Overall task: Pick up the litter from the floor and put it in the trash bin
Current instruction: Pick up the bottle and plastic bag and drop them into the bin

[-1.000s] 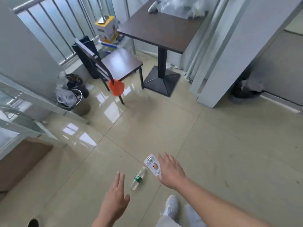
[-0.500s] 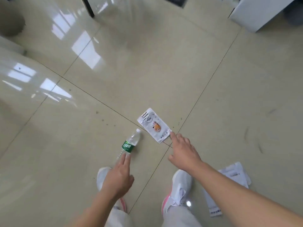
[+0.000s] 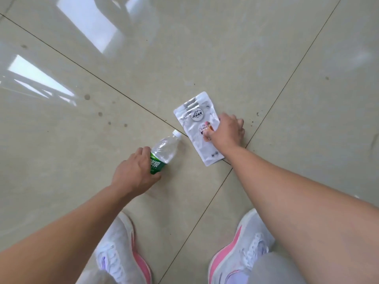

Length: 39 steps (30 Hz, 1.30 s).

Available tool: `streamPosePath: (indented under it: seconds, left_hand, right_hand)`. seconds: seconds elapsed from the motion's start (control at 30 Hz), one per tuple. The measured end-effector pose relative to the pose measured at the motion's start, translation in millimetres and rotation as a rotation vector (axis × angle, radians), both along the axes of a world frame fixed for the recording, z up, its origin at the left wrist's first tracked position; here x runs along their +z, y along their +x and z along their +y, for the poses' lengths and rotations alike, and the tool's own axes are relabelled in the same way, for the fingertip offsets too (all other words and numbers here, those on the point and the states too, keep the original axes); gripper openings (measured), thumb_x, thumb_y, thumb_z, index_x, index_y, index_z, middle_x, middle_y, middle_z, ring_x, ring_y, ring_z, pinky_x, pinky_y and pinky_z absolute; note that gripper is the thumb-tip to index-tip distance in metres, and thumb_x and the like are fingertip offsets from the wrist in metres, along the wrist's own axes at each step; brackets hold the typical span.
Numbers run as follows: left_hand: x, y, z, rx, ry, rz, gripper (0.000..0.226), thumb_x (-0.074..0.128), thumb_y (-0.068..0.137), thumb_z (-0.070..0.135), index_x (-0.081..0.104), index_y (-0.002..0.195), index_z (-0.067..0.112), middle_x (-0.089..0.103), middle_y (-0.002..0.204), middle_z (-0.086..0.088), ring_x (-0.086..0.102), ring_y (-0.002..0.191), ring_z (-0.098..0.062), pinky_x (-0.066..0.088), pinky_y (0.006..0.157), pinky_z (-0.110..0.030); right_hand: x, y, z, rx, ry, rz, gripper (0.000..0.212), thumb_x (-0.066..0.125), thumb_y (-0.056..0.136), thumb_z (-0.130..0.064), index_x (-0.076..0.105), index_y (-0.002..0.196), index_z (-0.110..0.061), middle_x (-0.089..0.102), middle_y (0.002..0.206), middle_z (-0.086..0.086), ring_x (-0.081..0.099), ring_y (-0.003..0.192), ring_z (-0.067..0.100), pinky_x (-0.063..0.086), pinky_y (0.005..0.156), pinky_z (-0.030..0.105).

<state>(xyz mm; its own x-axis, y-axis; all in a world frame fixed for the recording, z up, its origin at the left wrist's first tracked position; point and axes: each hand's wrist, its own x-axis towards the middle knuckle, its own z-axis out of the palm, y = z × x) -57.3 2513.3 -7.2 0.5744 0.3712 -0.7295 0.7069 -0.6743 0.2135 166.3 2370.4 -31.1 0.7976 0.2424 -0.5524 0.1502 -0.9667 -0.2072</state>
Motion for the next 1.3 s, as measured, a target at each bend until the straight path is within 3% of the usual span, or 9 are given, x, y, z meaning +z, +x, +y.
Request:
streamPosePath:
  seconds: [0.1, 0.2, 0.37, 0.5, 0.67, 0.8, 0.93, 1.13, 1.3]
  left_hand:
    - [21, 9, 4, 0.046, -0.017, 0.039, 0.045, 0.064, 0.084, 0.043, 0.045, 0.115, 0.018, 0.054, 0.115, -0.001, 0.059, 0.099, -0.029, 0.049, 0.075, -0.039]
    - [62, 18, 9, 0.122, -0.018, 0.031, 0.042, 0.065, 0.083, 0.041, 0.044, 0.113, 0.02, 0.054, 0.115, 0.001, 0.058, 0.094, -0.028, 0.049, 0.074, -0.039]
    - [177, 43, 13, 0.124, -0.024, -0.029, 0.042, 0.064, 0.086, 0.04, 0.045, 0.119, 0.021, 0.055, 0.116, 0.004, 0.06, 0.092, -0.027, 0.051, 0.074, -0.039]
    - [323, 80, 23, 0.066, -0.054, -0.129, 0.042, 0.066, 0.087, 0.037, 0.047, 0.121, 0.021, 0.056, 0.118, 0.004, 0.059, 0.094, -0.026, 0.047, 0.072, -0.036]
    - [552, 143, 43, 0.046, -0.103, -0.245, 0.047, 0.067, 0.084, 0.035, 0.048, 0.125, 0.024, 0.058, 0.116, 0.004, 0.06, 0.098, -0.026, 0.052, 0.083, -0.04]
    - [724, 188, 38, 0.01, -0.13, -0.375, 0.054, 0.068, 0.083, 0.032, 0.048, 0.132, 0.023, 0.061, 0.117, 0.0, 0.061, 0.104, -0.03, 0.053, 0.091, -0.045]
    - [864, 222, 18, -0.069, -0.148, -0.567, 0.054, 0.07, 0.078, 0.036, 0.053, 0.128, 0.025, 0.063, 0.113, 0.003, 0.061, 0.104, -0.026, 0.053, 0.091, -0.045]
    - [980, 259, -21, -0.164, -0.145, -0.795, 0.061, 0.076, 0.078, 0.042, 0.051, 0.131, 0.026, 0.067, 0.114, 0.004, 0.065, 0.102, -0.021, 0.055, 0.09, -0.044]
    - [1016, 292, -74, -0.234, -0.138, -0.846, 0.062, 0.076, 0.084, 0.04, 0.046, 0.134, 0.02, 0.066, 0.113, -0.001, 0.066, 0.1, -0.026, 0.056, 0.09, -0.049]
  right_hand:
    - [21, -2, -15, -0.124, 0.082, 0.148, 0.023, 0.078, 0.09, -0.027, 0.07, 0.106, -0.014, 0.071, 0.111, 0.006, 0.068, 0.103, 0.029, 0.058, 0.087, 0.041]
    - [66, 2, -31, -0.142, 0.123, 0.177, 0.009, 0.067, 0.096, -0.02, 0.067, 0.102, -0.014, 0.072, 0.101, 0.004, 0.069, 0.093, 0.03, 0.059, 0.083, 0.044]
    - [196, 31, -49, -0.163, 0.152, 0.116, 0.013, 0.065, 0.096, -0.023, 0.06, 0.096, -0.011, 0.069, 0.092, 0.007, 0.067, 0.086, 0.033, 0.057, 0.075, 0.044]
    - [357, 71, -60, -0.204, 0.169, 0.032, 0.013, 0.065, 0.095, -0.023, 0.063, 0.095, -0.01, 0.069, 0.088, 0.006, 0.067, 0.083, 0.035, 0.053, 0.067, 0.037]
    - [607, 114, -59, -0.269, 0.26, -0.071, 0.018, 0.064, 0.093, -0.024, 0.058, 0.088, -0.008, 0.069, 0.084, 0.007, 0.063, 0.073, 0.033, 0.05, 0.062, 0.037]
    - [794, 119, -66, -0.306, 0.339, -0.193, 0.021, 0.062, 0.095, -0.024, 0.06, 0.09, -0.004, 0.07, 0.085, 0.011, 0.061, 0.076, 0.037, 0.048, 0.06, 0.038]
    - [940, 107, -87, -0.393, 0.396, -0.392, 0.023, 0.057, 0.094, -0.023, 0.051, 0.083, -0.003, 0.062, 0.079, 0.012, 0.049, 0.07, 0.035, 0.035, 0.056, 0.035]
    - [1053, 101, -137, -0.494, 0.419, -0.569, 0.02, 0.059, 0.09, -0.023, 0.055, 0.082, -0.006, 0.066, 0.08, 0.011, 0.061, 0.077, 0.04, 0.054, 0.065, 0.043]
    - [1085, 110, -204, -0.542, 0.389, -0.661, 0.029, 0.061, 0.09, -0.027, 0.045, 0.075, -0.008, 0.061, 0.072, 0.008, 0.054, 0.065, 0.035, 0.035, 0.052, 0.032]
